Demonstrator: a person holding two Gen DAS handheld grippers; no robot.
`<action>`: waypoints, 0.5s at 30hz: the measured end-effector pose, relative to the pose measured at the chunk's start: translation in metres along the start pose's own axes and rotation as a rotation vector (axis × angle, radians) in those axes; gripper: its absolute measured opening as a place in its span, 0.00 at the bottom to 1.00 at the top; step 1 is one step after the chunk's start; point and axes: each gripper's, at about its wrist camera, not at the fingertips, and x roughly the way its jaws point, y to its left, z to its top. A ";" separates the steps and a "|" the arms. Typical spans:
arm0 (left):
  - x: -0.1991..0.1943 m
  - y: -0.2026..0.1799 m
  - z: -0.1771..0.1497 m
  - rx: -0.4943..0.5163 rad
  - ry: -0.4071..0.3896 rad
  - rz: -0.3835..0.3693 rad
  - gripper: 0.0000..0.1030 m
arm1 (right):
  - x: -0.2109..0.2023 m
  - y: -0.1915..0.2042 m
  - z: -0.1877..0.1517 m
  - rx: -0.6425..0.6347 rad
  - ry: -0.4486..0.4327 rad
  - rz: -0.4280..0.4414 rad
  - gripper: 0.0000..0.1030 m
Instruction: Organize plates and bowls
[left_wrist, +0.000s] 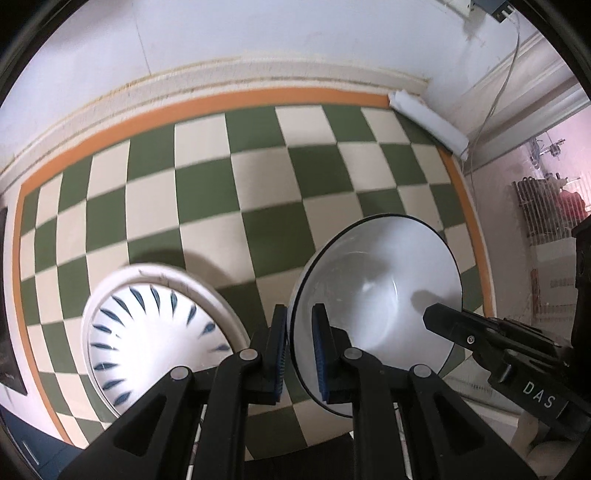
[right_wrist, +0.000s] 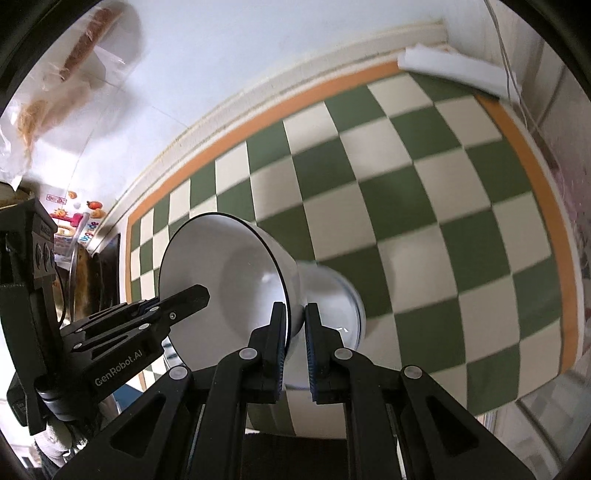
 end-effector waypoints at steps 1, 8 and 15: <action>0.003 0.001 -0.002 -0.002 0.007 0.001 0.11 | 0.002 -0.001 -0.003 0.002 0.004 -0.001 0.11; 0.024 -0.002 -0.008 0.010 0.038 0.024 0.11 | 0.021 -0.012 -0.013 0.012 0.031 -0.020 0.11; 0.040 -0.010 -0.010 0.021 0.084 0.038 0.11 | 0.027 -0.024 -0.013 0.022 0.055 -0.035 0.11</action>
